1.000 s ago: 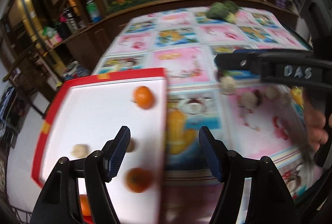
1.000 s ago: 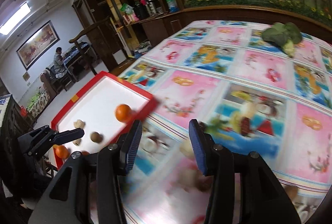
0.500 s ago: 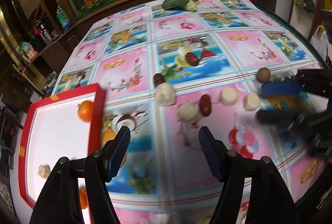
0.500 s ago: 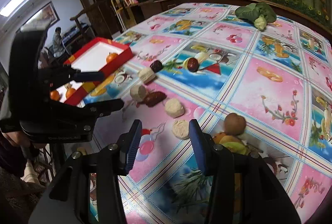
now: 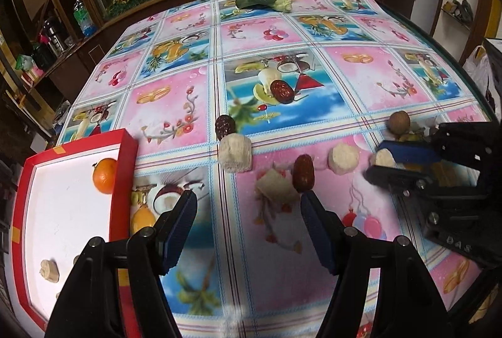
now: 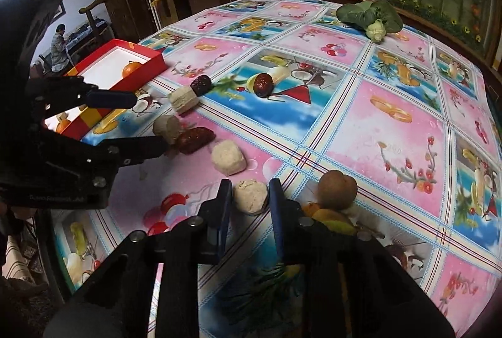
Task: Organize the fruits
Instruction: 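Grasp a round beige pastry with the right tool while the left tool grasps a pastry cube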
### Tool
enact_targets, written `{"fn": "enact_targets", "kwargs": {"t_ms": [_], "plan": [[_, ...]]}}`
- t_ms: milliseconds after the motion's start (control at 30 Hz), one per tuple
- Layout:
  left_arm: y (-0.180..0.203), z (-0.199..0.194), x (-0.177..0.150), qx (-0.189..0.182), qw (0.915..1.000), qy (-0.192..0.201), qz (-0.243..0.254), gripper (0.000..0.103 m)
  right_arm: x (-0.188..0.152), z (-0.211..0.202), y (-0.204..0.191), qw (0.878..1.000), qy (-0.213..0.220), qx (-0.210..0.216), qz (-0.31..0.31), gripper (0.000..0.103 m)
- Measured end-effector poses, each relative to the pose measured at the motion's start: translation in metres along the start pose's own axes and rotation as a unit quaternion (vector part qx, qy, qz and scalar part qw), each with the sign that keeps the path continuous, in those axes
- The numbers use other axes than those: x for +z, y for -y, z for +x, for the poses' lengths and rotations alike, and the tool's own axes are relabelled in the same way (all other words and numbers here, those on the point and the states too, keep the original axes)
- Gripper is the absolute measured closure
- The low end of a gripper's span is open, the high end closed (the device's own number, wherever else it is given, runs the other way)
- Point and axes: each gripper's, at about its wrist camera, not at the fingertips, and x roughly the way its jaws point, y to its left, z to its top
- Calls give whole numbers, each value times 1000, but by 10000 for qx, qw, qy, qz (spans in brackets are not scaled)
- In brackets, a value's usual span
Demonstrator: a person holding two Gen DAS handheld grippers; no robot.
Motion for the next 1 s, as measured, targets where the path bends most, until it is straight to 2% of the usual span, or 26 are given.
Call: {"fn": "enact_targets", "kwargs": {"t_ms": [267, 367, 433, 533, 600, 800, 1000], "plan": [[5, 14, 3, -190, 9997, -120, 124, 36, 0, -2, 11, 9995, -50, 105, 285, 77], [4, 16, 3, -395, 9990, -53, 202, 43, 0, -2, 11, 9994, -44, 121, 308, 77], [2, 17, 4, -562, 9982, -15, 199, 53, 0, -1, 12, 9994, -46, 117, 308, 77], [3, 19, 6, -673, 9975, 55, 204, 58, 0, -1, 12, 9994, -44, 123, 308, 77], [6, 18, 5, -818, 9964, 82, 226, 70, 0, -2, 11, 9994, -41, 121, 308, 77], [11, 16, 3, -785, 9964, 172, 278, 76, 0, -2, 11, 9995, -41, 115, 298, 77], [8, 10, 1, -412, 9987, 240, 178, 77, 0, -2, 12, 9995, -7, 119, 288, 77]]}}
